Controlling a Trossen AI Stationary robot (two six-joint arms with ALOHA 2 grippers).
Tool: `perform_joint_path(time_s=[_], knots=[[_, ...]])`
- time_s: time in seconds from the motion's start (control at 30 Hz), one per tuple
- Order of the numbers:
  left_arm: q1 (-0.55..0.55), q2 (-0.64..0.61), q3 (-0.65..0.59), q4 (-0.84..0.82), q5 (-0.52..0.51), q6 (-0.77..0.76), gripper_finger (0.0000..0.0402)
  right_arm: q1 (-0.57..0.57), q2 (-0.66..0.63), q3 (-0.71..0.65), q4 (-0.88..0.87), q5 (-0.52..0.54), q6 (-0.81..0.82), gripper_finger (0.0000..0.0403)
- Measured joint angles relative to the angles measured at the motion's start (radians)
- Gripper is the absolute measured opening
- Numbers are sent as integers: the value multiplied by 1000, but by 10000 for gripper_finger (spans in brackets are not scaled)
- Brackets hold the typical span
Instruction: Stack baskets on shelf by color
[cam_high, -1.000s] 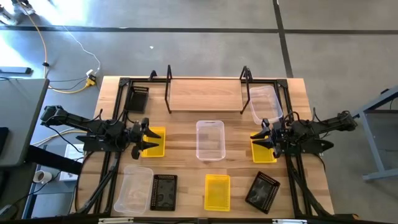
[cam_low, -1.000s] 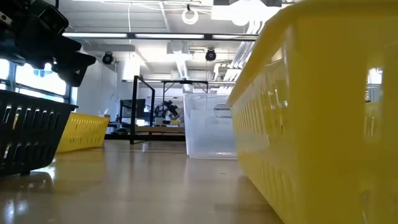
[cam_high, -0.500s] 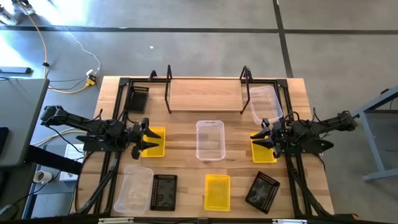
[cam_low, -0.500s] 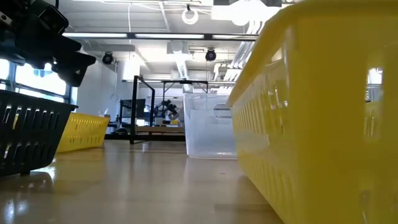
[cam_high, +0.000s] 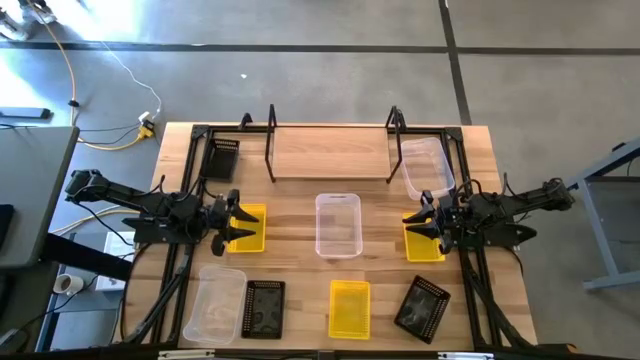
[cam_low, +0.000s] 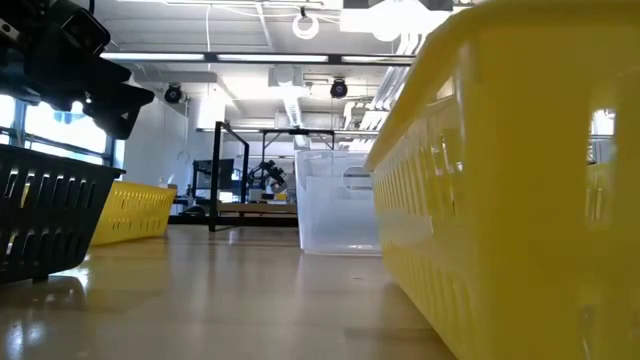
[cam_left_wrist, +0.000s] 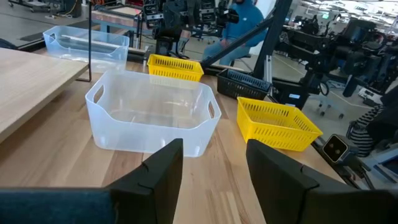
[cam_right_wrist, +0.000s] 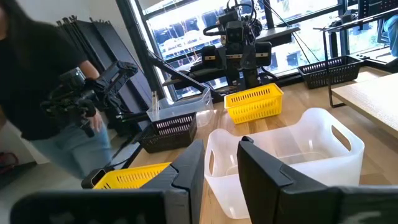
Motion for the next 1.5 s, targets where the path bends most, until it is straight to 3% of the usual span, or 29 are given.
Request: perform_joint_path(time_s=[1.37, 1.5], knots=[[0, 0, 0, 0, 0, -1, 168, 0, 0, 0, 0, 0, 0, 84], [0, 0, 0, 14, -1, -58, 168, 0, 0, 0, 0, 0, 5, 84]])
